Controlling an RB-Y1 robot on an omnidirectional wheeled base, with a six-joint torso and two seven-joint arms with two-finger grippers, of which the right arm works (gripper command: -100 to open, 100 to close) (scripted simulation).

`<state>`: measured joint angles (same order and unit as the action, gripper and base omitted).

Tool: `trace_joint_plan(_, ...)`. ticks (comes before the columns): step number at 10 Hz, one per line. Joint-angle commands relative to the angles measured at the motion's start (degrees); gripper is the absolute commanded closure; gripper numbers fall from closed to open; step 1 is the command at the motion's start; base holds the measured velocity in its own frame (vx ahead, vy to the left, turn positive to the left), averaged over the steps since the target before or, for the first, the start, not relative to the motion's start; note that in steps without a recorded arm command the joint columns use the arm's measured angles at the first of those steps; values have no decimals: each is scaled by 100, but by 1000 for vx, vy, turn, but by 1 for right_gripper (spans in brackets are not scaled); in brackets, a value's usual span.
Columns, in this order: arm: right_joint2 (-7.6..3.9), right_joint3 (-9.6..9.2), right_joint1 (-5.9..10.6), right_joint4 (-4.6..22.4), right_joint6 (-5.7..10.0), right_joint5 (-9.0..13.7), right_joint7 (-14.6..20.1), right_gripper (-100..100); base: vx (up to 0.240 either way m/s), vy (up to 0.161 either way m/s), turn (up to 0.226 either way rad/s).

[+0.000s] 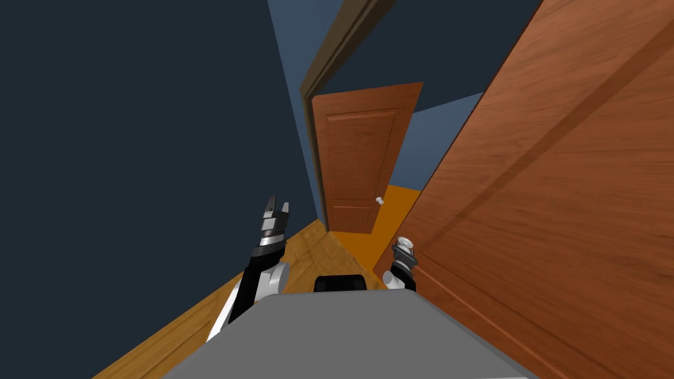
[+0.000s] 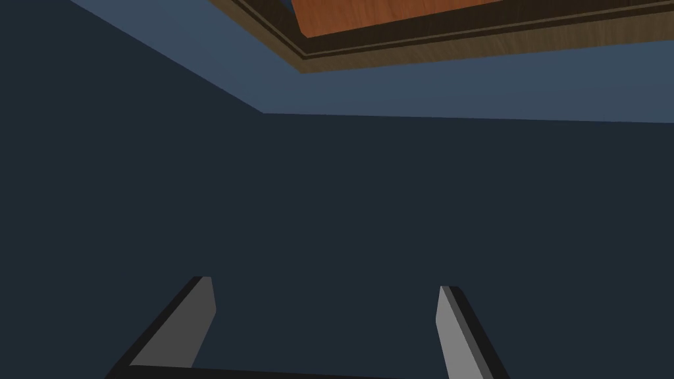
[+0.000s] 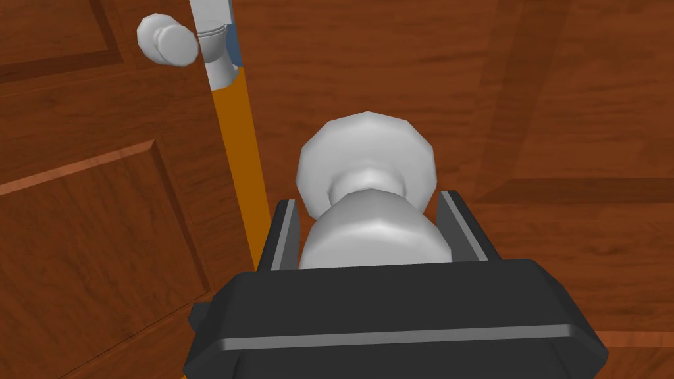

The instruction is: Push the door open

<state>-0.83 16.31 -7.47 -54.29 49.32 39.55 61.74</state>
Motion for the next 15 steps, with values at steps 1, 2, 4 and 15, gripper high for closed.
trace_joint_plan(1,-91,122,63,45,96,72,4,100,197,-100,-43)
trace_joint_plan(2,-114,198,59,50,103,127,-9,100,192,-117,-33)
trace_joint_plan(4,-144,320,52,58,113,217,-31,100,198,-88,-41)
trace_joint_plan(15,-152,1064,8,107,177,765,-161,100,155,-90,-39)
